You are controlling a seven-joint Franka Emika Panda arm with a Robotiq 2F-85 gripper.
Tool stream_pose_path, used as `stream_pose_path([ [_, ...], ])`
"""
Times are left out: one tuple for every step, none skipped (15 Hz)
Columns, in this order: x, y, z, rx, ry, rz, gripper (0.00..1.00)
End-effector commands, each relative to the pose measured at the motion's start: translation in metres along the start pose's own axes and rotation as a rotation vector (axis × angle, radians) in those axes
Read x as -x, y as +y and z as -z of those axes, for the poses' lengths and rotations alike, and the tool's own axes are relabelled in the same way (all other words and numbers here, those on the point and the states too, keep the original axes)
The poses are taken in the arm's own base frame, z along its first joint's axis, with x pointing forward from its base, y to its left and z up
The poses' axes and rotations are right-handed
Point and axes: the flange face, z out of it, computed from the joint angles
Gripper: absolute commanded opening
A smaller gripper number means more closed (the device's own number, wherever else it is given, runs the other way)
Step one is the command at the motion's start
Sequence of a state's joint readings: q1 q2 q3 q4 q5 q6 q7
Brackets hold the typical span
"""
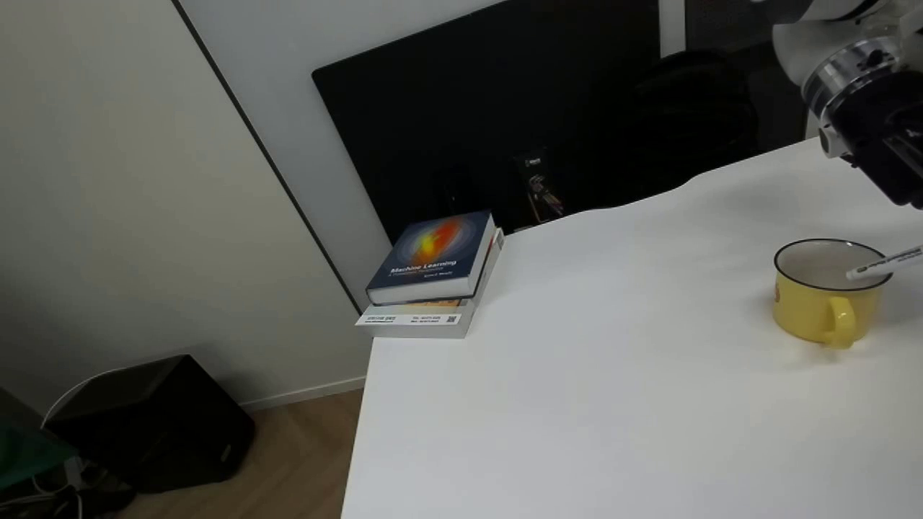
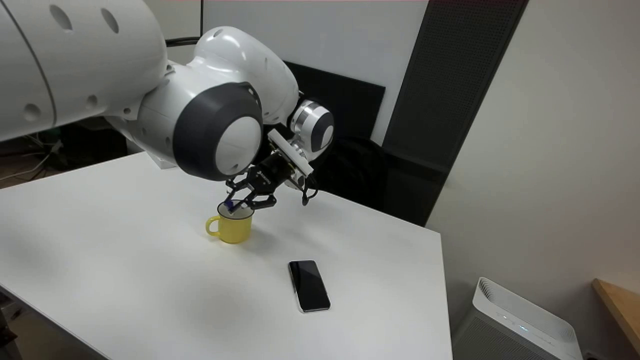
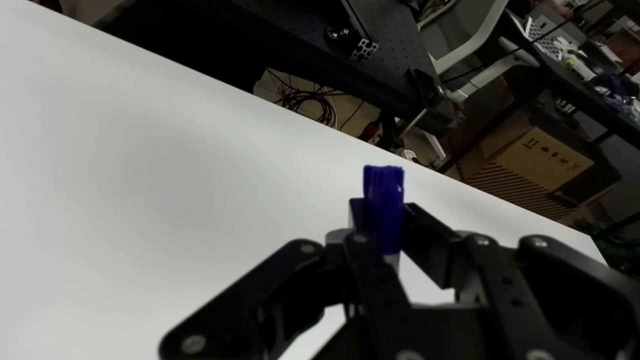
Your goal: Put the marker in the cup
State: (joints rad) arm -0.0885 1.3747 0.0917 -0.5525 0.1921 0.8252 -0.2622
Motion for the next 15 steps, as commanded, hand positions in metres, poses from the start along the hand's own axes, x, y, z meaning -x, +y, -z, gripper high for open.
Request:
stream_pose_path([
  [0.002, 0.002, 0.004, 0.01, 0.015, -0.046, 0.06],
  [0.001, 0.003, 0.004, 0.01, 0.016, -0.047, 0.06],
  [0.001, 0.003, 0.004, 0.009, 0.016, -0.047, 0.06],
  [0.001, 0.004, 0.004, 0.008, 0.019, -0.048, 0.06],
  [0.002, 0.004, 0.005, 0.007, 0.023, -0.048, 0.06],
  [0.002, 0.003, 0.006, 0.005, 0.025, -0.047, 0.06],
  [0.002, 0.002, 0.006, 0.006, 0.027, -0.046, 0.06],
  [0.003, 0.001, 0.007, 0.008, 0.03, -0.046, 0.06],
  [0.003, 0.0, 0.008, 0.01, 0.032, -0.044, 0.06],
  [0.002, -0.002, 0.008, 0.015, 0.037, -0.045, 0.06],
  [0.001, -0.003, 0.009, 0.02, 0.041, -0.047, 0.06],
  [0.0, -0.004, 0.009, 0.024, 0.046, -0.049, 0.06],
  [0.0, -0.005, 0.01, 0.027, 0.051, -0.049, 0.06],
  [-0.001, -0.006, 0.01, 0.03, 0.054, -0.05, 0.06],
  [-0.002, -0.007, 0.01, 0.034, 0.058, -0.05, 0.06],
])
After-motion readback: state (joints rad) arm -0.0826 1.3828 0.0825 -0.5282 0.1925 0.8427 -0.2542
